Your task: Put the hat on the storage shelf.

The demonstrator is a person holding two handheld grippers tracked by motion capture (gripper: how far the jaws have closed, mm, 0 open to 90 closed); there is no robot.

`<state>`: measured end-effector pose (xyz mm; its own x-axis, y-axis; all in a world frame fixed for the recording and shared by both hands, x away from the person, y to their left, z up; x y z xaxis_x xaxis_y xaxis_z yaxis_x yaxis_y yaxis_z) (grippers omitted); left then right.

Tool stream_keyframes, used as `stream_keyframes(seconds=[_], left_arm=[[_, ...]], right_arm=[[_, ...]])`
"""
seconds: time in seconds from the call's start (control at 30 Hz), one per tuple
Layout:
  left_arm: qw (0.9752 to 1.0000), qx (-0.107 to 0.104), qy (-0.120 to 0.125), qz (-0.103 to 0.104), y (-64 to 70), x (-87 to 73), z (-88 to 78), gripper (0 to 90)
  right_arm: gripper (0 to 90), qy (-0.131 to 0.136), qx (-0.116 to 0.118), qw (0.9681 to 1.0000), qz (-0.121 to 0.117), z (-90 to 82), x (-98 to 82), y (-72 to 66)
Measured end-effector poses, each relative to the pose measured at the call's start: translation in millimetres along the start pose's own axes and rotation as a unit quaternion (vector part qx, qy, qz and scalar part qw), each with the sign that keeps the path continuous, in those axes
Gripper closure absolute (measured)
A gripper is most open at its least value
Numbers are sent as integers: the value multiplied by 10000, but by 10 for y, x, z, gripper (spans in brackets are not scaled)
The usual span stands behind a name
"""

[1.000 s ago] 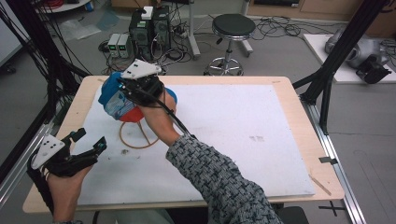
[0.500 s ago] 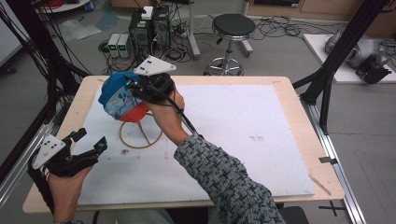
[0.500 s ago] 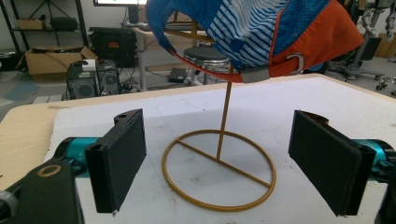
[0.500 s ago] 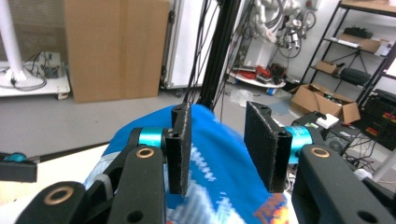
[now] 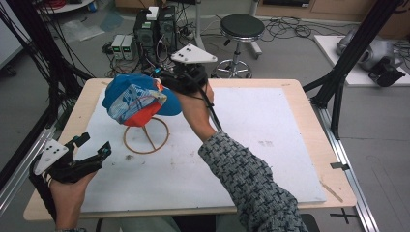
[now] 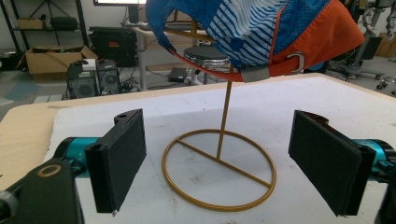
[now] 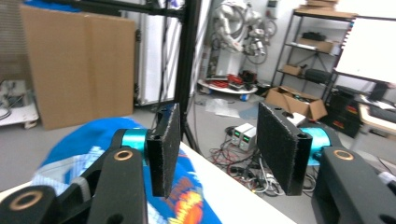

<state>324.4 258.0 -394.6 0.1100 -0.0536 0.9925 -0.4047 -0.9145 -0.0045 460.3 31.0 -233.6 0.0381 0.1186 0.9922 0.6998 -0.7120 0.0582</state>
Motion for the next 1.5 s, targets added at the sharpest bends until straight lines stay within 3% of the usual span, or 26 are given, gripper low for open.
stream_keyframes(seconds=[0.1,0.13,0.17,0.23,0.4,0.47,0.63,0.73,0.77,1.0,1.5], left_arm=[[10000,-8,-14,8,5,-10,7,192],[10000,-8,-14,8,5,-10,7,192],[10000,-9,-25,6,7,-15,10,192],[10000,-12,-31,8,7,-18,11,192],[10000,-11,-48,33,7,-22,10,192],[10000,-14,-49,34,6,-23,9,192],[10000,-14,-49,29,8,-27,14,192],[10000,-20,-52,38,11,-30,14,192],[10000,-19,-58,28,12,-33,15,192],[10000,-15,-72,42,11,-40,17,192],[9999,27,-111,31,-9,-69,18,192]], right_arm=[[452,86,-218,9996,135,-133,15,235],[452,86,-218,9996,135,-133,15,235],[440,133,-329,9992,198,-201,23,349],[438,126,-358,9990,229,-227,23,386],[336,269,-694,9965,387,-425,74,693],[317,279,-732,9961,406,-451,79,729],[185,374,-1100,9916,575,-670,105,1015],[153,401,-1198,9902,588,-744,114,1093],[125,439,-1304,9883,659,-826,122,1180],[125,579,-1493,9846,702,-1091,133,1413],[121,652,-1958,9734,995,-1783,-254,1981]])
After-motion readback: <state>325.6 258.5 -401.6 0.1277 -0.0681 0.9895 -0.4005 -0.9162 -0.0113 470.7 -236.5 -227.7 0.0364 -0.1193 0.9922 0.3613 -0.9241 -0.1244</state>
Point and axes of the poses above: each handheld gripper's, and its own axes: z roughly forward along the jaws, x roughly out of its top, y roughly to its right, the point moved 9 cm from there along z, roughly forward along the jaws, and after that the axes turned 4 degrees about z, right-handed, at the moved point
